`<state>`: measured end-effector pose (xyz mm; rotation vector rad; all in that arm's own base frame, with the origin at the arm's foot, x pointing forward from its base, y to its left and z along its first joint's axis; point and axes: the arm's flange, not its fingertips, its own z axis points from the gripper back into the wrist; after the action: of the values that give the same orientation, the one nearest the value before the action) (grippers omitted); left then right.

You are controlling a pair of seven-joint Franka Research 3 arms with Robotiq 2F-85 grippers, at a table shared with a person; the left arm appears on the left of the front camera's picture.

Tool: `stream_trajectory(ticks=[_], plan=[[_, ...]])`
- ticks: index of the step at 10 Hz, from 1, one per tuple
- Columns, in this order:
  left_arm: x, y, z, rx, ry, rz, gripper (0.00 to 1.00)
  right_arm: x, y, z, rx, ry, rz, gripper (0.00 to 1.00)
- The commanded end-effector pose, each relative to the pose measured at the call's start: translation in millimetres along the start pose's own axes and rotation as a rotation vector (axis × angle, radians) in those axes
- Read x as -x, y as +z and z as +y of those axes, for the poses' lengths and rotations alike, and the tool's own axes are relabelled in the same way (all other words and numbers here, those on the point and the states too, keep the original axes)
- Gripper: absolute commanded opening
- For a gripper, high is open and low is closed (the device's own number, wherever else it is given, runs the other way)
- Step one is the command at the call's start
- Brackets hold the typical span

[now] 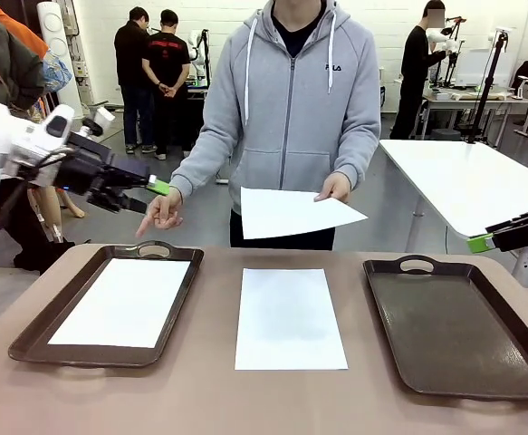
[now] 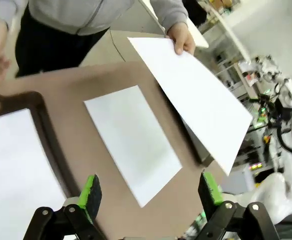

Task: Sort the A4 documents.
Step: Receive the A4 Paper.

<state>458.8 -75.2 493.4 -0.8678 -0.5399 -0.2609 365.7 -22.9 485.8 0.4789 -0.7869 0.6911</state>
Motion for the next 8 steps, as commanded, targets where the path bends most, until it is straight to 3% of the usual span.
stream_trajectory(ticks=[1,4,8], plan=[[-20,-26,7,0.056,0.187,0.015,1.00,1,-4,-3,-0.014,0.006,-0.019,1.00],[-29,-81,4,0.116,0.316,0.104,1.00,1,-4,-3,-0.014,0.006,-0.019,1.00],[-35,-138,5,0.286,0.528,0.133,1.00,1,-4,-3,-0.014,0.006,-0.019,1.00]])
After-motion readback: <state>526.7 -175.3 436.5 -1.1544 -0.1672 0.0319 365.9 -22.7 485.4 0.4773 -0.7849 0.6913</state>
